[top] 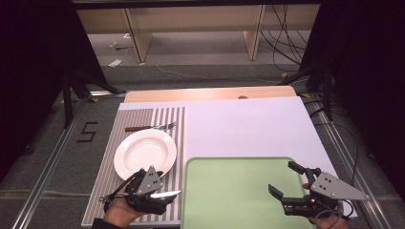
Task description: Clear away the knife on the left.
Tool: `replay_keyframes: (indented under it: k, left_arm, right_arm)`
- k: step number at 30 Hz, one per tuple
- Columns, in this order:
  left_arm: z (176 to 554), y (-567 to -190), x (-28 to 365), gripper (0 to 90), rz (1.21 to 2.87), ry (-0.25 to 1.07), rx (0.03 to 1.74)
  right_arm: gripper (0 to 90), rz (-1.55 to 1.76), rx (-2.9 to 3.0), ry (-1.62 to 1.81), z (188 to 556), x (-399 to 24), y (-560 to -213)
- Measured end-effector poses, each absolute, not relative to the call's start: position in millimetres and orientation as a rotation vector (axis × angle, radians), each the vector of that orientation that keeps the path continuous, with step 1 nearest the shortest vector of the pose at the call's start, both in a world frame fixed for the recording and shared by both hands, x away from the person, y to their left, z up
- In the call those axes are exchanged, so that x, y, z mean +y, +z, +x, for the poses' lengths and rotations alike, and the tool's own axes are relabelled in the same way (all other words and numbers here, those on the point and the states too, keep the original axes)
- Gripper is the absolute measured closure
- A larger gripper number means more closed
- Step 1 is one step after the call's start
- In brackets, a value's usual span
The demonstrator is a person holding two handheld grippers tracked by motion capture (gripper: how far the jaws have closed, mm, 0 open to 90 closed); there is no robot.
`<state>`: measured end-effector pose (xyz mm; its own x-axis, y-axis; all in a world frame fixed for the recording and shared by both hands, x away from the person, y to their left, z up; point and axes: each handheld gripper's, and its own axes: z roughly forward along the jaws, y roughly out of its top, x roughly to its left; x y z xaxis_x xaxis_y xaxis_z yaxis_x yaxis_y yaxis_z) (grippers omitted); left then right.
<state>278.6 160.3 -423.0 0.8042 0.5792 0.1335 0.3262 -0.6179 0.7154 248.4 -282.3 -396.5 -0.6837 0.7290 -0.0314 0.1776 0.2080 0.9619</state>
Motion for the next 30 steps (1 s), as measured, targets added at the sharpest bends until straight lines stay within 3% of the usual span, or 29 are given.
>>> replay_keyframes:
  k: [10, 30]
  left_arm:
    - [276, -422, 163, 20.3, 2.403, 0.434, 0.661]
    - [286, -445, 182, 24.5, 2.681, 0.312, 0.871]
  right_arm:
    - [9.6, 0.838, 1.999, 1.496, 249, -282, -397]
    - [9.6, 0.837, 2.0, 1.491, 249, -282, -397]
